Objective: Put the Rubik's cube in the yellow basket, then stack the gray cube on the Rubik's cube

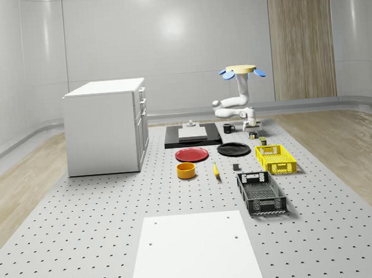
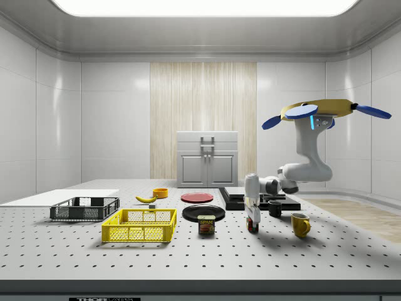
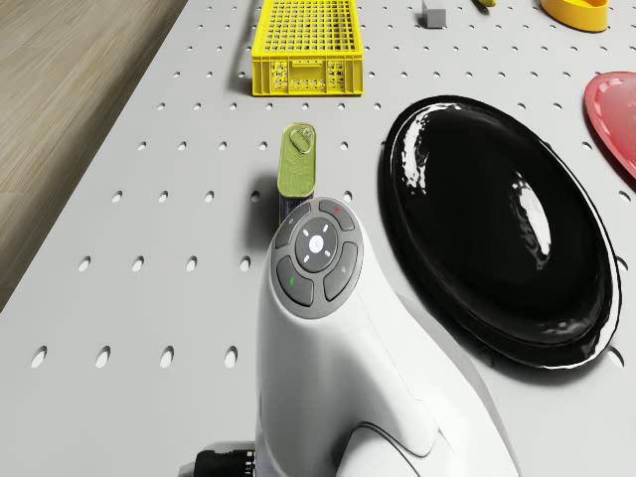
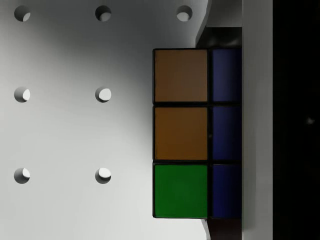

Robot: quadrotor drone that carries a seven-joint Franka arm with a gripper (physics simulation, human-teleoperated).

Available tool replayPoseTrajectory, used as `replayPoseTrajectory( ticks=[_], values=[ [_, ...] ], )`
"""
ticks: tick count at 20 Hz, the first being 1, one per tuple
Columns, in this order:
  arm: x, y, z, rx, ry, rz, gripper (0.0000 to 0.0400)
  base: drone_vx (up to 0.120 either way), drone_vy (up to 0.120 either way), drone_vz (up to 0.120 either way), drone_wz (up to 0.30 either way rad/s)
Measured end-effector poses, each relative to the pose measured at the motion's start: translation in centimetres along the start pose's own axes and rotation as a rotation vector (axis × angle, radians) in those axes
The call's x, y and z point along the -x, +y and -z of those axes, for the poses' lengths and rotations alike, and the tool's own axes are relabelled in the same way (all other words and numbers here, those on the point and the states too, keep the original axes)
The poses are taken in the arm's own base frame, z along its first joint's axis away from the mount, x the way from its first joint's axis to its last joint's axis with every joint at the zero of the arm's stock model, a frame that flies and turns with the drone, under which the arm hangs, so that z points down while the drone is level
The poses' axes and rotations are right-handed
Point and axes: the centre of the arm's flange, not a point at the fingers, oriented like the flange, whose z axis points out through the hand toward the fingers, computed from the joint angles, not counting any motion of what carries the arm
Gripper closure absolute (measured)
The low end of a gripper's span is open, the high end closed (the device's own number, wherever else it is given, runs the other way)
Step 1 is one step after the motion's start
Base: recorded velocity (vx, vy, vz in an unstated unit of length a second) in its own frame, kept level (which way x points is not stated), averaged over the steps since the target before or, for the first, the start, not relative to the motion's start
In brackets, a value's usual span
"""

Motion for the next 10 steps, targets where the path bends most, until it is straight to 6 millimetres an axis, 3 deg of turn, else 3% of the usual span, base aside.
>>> replayPoseTrajectory(
  ticks=[3,6,10],
  values=[
    [0.0,0.0,1.2,0.000,0.000,0.000,0.0074,0.000,0.000,0.000,0.000],
    [0.0,0.0,2.4,0.000,0.000,0.000,0.0075,0.000,0.000,0.120,0.000],
    [0.0,0.0,3.5,0.000,0.000,0.000,0.0075,0.110,0.000,0.120,0.000]
  ],
)
